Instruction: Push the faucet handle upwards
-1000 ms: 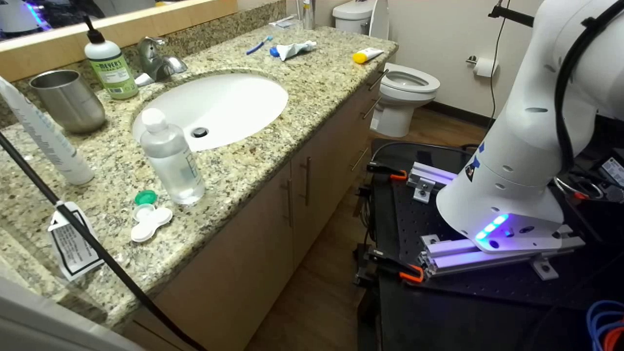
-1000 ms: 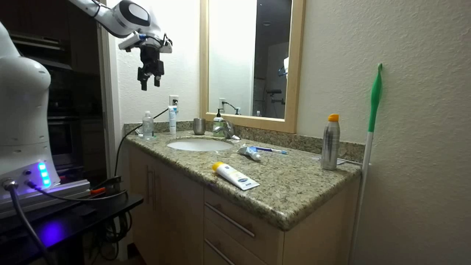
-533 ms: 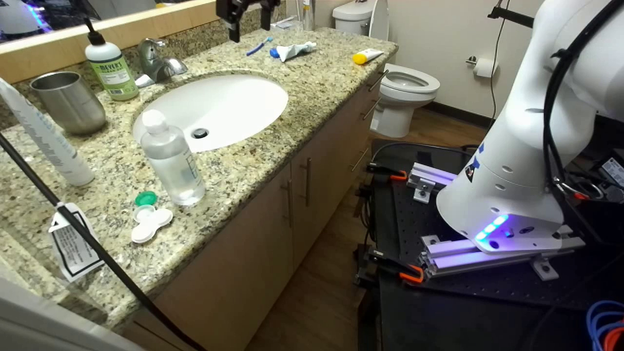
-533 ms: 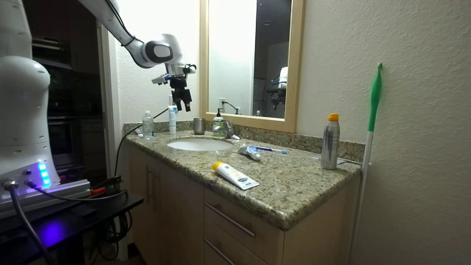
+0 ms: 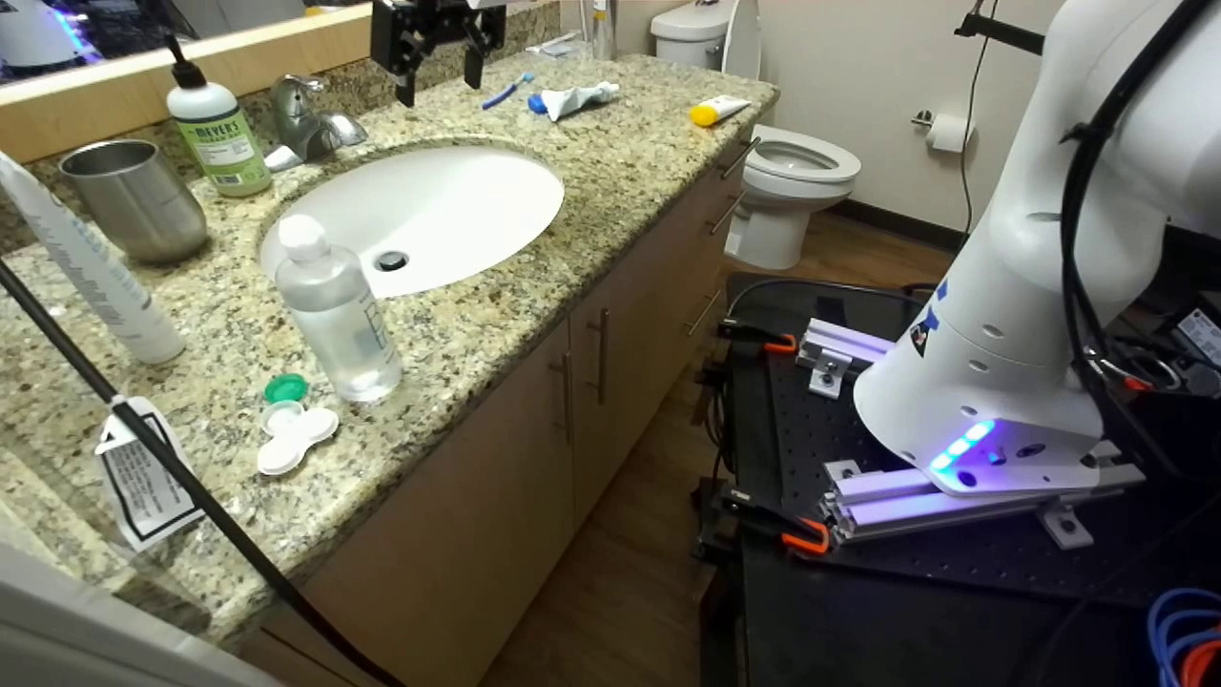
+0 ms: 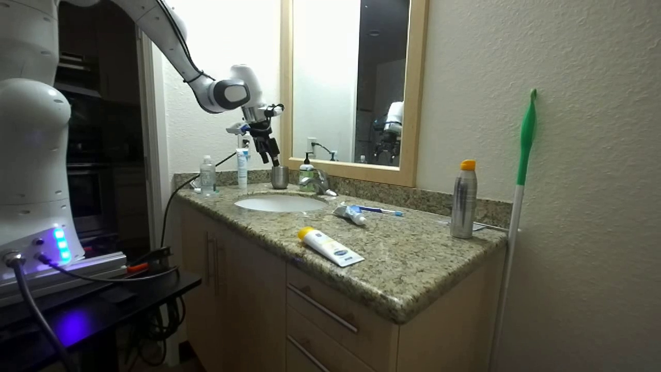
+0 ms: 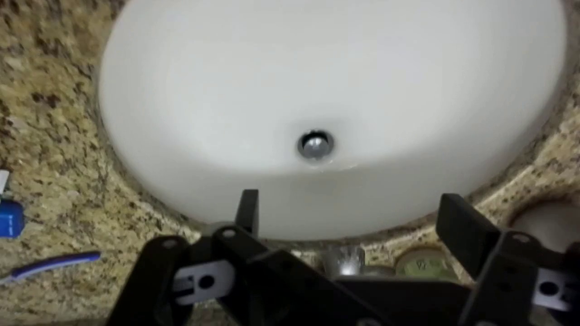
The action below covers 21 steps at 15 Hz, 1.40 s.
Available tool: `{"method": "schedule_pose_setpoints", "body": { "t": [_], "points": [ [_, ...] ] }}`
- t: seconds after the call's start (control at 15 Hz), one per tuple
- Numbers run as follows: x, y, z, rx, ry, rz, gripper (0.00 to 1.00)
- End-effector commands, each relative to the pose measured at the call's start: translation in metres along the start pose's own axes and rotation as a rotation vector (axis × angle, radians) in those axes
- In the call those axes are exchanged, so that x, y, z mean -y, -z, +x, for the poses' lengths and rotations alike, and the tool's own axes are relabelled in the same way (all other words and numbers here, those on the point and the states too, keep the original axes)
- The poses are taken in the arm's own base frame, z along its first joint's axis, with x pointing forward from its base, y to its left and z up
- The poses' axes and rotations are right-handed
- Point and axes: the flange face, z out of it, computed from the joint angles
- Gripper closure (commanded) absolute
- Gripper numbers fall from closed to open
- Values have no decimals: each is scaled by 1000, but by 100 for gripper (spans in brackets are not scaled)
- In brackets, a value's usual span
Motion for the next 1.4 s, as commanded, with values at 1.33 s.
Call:
{"method": "schedule_pose_setpoints", "body": {
  "t": [1.33],
  "points": [
    [28,-103,90,-568,-124,29,0]
  ]
}}
